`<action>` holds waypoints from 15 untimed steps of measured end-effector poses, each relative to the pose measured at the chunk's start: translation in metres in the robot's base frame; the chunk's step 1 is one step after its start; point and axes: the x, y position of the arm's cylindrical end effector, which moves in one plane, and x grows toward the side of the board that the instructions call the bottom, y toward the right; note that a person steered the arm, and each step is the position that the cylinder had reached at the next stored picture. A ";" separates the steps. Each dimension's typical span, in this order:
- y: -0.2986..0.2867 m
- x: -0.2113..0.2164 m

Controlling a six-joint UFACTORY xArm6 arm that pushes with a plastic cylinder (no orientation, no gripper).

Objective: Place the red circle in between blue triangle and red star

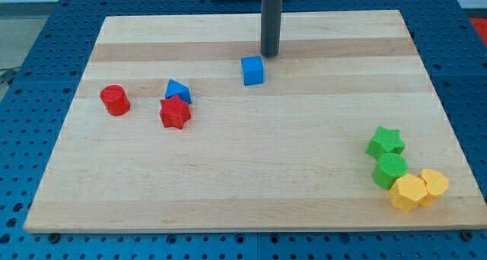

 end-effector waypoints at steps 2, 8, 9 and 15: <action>-0.118 0.035; -0.305 0.135; -0.255 0.140; -0.131 0.263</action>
